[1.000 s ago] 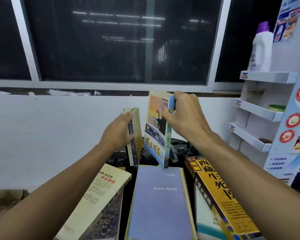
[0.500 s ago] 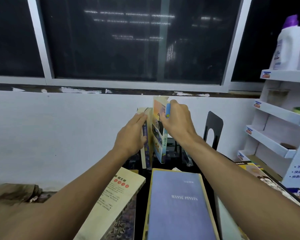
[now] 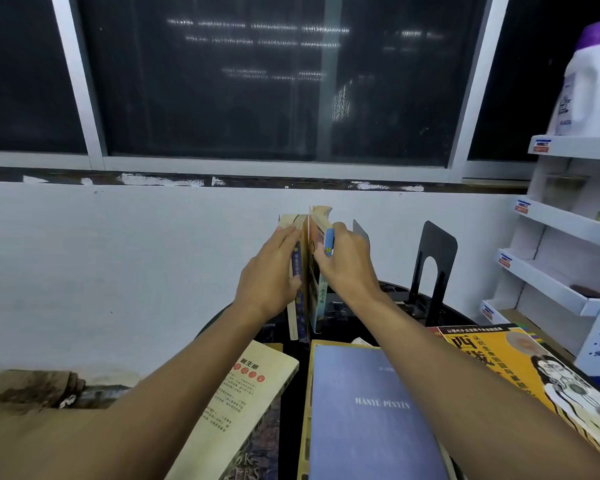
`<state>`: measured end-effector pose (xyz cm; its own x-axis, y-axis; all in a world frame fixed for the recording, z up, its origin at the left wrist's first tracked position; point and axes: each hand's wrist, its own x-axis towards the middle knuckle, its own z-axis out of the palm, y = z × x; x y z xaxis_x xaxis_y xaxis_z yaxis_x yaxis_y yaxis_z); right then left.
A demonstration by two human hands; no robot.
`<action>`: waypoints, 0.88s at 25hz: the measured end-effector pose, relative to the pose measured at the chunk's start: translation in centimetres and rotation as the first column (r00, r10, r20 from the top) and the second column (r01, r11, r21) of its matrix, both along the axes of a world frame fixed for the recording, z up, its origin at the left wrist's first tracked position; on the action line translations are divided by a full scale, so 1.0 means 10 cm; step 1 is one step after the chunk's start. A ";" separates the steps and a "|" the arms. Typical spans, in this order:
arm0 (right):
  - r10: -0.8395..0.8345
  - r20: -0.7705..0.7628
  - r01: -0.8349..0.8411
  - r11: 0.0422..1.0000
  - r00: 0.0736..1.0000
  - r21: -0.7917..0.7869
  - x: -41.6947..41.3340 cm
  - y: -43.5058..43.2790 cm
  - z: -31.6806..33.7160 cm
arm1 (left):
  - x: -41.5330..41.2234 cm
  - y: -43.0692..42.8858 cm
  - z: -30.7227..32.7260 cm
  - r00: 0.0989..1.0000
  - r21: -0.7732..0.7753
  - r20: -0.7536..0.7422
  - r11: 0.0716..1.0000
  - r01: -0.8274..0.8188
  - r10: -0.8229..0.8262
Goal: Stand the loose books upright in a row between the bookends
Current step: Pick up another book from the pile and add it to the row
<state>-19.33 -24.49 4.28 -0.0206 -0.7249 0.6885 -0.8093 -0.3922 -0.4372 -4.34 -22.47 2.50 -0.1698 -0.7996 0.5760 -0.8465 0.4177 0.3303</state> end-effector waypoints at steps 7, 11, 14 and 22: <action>0.062 0.032 -0.063 0.997 0.998 0.049 -0.03 -0.07 -0.16 | -0.01 -0.02 -0.01 1.000 0.007 0.005 1.000 0.011 -0.011; 0.205 0.061 -0.212 0.968 0.977 0.133 -0.12 -0.02 -0.16 | -0.02 -0.02 0.00 1.000 0.007 0.006 1.000 0.002 -0.002; 0.308 0.048 -0.312 0.929 0.950 0.200 -0.21 0.05 -0.16 | -0.02 -0.02 0.00 1.000 0.017 0.008 1.000 0.001 -0.001; 0.428 0.074 -0.421 0.819 0.901 0.389 -0.30 0.00 -0.13 | -0.04 0.01 0.03 1.000 0.002 -0.005 1.000 0.027 -0.027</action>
